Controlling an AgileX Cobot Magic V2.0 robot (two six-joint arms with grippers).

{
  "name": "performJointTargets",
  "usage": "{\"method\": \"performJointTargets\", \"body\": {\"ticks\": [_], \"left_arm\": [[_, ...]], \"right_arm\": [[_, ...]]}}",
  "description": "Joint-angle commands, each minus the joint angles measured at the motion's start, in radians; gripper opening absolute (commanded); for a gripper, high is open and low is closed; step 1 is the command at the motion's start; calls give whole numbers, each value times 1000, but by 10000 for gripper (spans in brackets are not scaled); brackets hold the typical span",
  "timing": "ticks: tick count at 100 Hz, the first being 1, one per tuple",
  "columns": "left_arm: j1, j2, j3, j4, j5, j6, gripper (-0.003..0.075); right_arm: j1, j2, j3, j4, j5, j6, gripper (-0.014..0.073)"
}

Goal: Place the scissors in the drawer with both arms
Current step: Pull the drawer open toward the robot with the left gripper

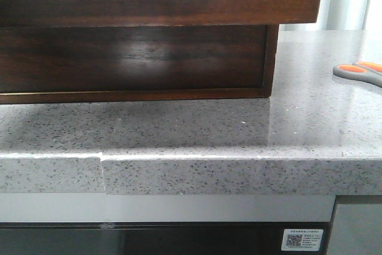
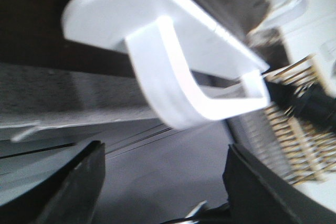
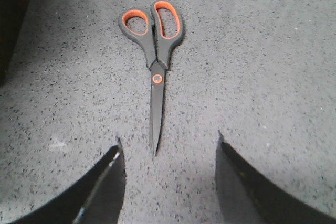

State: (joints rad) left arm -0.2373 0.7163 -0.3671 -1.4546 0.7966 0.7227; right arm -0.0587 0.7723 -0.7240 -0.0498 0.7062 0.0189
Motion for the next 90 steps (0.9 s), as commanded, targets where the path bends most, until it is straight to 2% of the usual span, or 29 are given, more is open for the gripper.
{"method": "performJointTargets", "body": {"ticks": [1,23,40,50,65,90], "left_arm": [[-6,-4,-52,80,3,-30,462],[-6,-122,-84,391,-20,-229,462],[-6,-283,-210,778,18,-431,461],[-6,-334,-315,975,48,-465,461],[-6,-331,-445,1053,55,-453,461],[-6,-226,-519,1023,53,-345,461]], "right_arm": [[-6,75,-86,0,-35,-30,345],[-6,236,-198,2,-30,-36,345],[-6,336,-254,14,-14,-38,345],[-6,389,-263,20,-9,-38,345],[14,472,-263,23,14,-41,345],[14,617,-322,25,76,-48,345]]}}
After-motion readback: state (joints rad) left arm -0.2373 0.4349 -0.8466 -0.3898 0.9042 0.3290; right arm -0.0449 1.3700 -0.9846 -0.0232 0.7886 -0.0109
